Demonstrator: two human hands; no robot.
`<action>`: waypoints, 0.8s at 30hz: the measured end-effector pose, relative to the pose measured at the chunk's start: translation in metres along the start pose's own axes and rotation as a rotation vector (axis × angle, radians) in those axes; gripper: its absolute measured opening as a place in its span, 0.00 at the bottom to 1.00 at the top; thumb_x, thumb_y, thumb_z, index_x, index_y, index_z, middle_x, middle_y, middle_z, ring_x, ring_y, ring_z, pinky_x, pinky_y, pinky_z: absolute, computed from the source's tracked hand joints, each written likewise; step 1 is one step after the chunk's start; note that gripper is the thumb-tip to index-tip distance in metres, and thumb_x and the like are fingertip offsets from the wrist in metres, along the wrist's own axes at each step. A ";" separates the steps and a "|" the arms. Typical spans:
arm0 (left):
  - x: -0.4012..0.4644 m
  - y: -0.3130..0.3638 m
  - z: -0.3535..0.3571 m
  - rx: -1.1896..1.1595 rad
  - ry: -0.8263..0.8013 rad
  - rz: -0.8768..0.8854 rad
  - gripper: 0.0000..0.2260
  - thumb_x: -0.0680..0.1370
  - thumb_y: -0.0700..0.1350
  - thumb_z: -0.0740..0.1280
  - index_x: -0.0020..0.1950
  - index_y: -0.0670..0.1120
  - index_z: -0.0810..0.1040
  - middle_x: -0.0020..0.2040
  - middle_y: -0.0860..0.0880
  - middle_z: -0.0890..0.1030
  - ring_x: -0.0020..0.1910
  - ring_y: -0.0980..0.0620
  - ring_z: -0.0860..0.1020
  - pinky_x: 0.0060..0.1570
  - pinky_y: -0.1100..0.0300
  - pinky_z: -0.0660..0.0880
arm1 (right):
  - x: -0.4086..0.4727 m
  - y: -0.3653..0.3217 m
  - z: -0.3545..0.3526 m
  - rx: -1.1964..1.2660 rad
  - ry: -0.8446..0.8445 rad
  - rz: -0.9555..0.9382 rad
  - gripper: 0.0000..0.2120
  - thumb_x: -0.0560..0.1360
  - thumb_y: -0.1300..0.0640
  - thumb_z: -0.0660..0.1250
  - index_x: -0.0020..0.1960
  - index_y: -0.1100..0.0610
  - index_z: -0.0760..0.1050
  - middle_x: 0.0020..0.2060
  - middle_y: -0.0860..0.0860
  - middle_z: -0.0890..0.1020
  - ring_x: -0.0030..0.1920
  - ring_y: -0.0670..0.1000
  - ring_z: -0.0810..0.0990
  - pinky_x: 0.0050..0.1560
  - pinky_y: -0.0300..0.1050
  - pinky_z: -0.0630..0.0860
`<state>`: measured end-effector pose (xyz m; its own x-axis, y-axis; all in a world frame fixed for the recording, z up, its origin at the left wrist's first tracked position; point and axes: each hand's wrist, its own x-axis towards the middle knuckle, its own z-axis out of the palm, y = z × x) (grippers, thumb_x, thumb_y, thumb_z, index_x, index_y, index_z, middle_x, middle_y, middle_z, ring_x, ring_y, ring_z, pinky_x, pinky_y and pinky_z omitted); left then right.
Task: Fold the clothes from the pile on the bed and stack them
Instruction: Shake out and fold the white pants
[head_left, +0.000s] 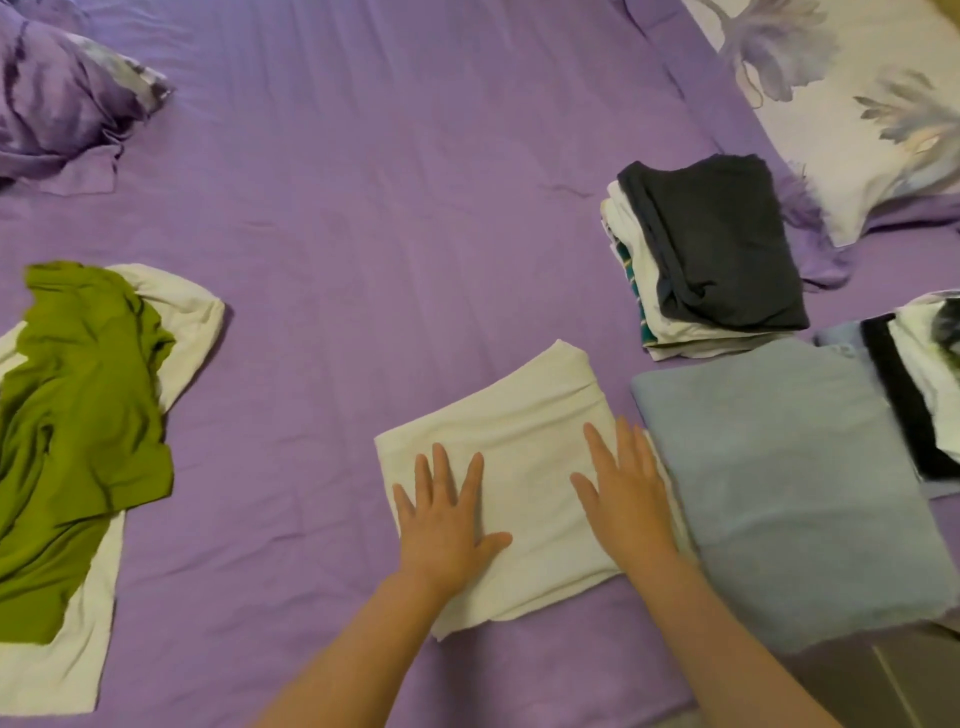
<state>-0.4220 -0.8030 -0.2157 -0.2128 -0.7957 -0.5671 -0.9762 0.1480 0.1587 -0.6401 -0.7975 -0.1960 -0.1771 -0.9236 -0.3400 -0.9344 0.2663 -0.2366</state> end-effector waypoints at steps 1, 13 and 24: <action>0.001 0.000 0.004 0.004 0.015 0.000 0.42 0.73 0.72 0.52 0.69 0.59 0.23 0.73 0.43 0.25 0.72 0.39 0.27 0.71 0.37 0.36 | -0.001 0.003 0.009 -0.045 -0.058 -0.044 0.30 0.80 0.42 0.55 0.78 0.45 0.49 0.78 0.54 0.47 0.77 0.57 0.44 0.74 0.54 0.49; 0.108 0.089 -0.071 -0.339 0.256 0.223 0.29 0.80 0.56 0.60 0.78 0.49 0.56 0.76 0.46 0.62 0.73 0.44 0.61 0.71 0.50 0.59 | -0.020 0.034 0.025 0.114 0.143 -0.055 0.23 0.75 0.56 0.70 0.69 0.57 0.73 0.70 0.60 0.69 0.68 0.61 0.71 0.64 0.55 0.72; 0.164 0.116 -0.080 -0.823 0.161 -0.022 0.04 0.77 0.48 0.68 0.44 0.51 0.76 0.35 0.57 0.76 0.35 0.58 0.74 0.34 0.66 0.68 | -0.041 0.042 0.036 0.250 0.413 0.110 0.21 0.65 0.62 0.78 0.58 0.57 0.81 0.39 0.55 0.77 0.34 0.55 0.78 0.31 0.47 0.76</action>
<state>-0.5666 -0.9637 -0.2254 -0.1242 -0.8765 -0.4651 -0.6245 -0.2952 0.7231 -0.6613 -0.7380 -0.2246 -0.4252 -0.9051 0.0015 -0.8096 0.3796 -0.4478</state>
